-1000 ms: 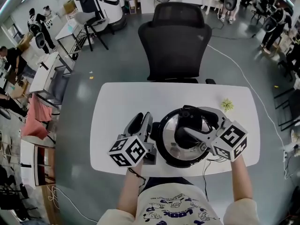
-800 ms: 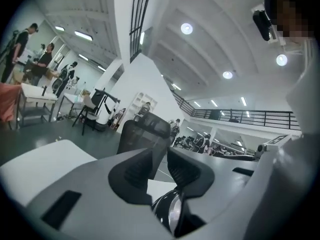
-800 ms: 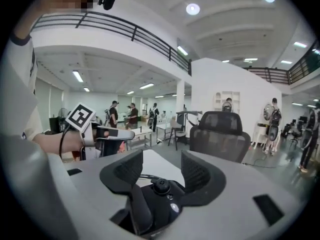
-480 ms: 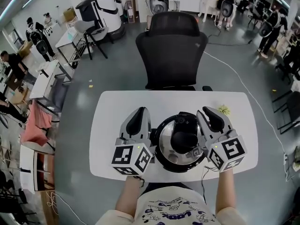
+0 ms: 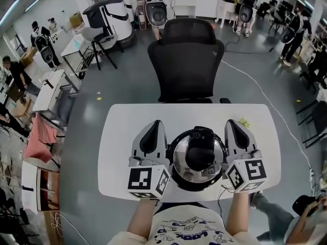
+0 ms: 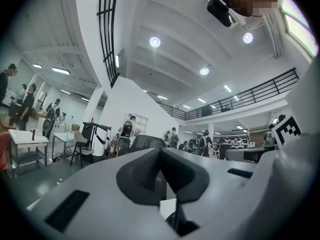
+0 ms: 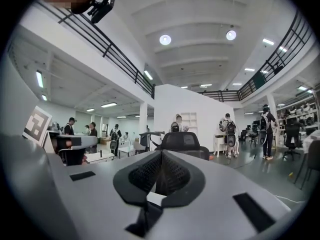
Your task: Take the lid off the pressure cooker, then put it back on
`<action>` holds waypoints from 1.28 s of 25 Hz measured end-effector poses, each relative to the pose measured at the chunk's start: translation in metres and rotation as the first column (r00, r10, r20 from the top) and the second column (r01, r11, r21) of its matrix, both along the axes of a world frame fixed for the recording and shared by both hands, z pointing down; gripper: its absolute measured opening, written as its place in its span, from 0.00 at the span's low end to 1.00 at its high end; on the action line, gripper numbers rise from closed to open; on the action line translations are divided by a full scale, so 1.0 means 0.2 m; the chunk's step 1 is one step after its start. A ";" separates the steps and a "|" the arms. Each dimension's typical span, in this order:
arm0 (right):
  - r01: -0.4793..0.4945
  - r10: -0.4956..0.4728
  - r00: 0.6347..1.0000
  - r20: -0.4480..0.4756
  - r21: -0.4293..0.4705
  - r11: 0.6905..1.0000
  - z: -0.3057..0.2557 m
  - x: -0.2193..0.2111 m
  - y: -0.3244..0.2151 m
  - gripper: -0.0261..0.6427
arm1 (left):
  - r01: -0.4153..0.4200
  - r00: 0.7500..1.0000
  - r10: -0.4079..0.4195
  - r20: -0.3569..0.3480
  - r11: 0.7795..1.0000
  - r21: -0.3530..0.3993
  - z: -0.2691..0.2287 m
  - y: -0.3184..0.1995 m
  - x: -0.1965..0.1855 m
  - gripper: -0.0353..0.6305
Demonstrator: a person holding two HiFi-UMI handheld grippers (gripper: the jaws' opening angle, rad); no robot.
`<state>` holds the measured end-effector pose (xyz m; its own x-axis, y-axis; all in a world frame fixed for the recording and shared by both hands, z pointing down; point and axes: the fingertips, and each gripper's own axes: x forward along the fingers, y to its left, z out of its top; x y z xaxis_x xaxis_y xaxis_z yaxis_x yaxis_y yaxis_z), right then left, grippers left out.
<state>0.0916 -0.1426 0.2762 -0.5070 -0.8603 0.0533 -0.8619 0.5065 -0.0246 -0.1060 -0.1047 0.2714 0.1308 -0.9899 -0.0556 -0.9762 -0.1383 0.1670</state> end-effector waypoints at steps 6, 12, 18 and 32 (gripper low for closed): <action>-0.033 0.033 0.999 0.010 -0.013 0.999 0.00 0.03 0.01 0.06 | 0.008 1.000 -0.008 0.025 1.000 0.000 -0.01 0.01 0.00 0.07; -0.052 0.052 0.999 0.013 -0.021 0.998 0.02 0.05 0.01 0.06 | 0.011 1.000 -0.011 0.025 1.000 -0.003 0.00 0.01 0.00 0.08; -0.062 0.062 0.998 0.013 -0.034 0.998 0.04 0.06 0.03 0.06 | 0.011 1.000 -0.011 0.025 1.000 -0.007 0.01 0.03 0.00 0.07; -0.063 0.063 0.998 0.006 -0.046 0.997 0.04 0.07 0.05 0.06 | 0.013 1.000 -0.013 0.018 1.000 -0.013 0.01 0.05 0.01 0.08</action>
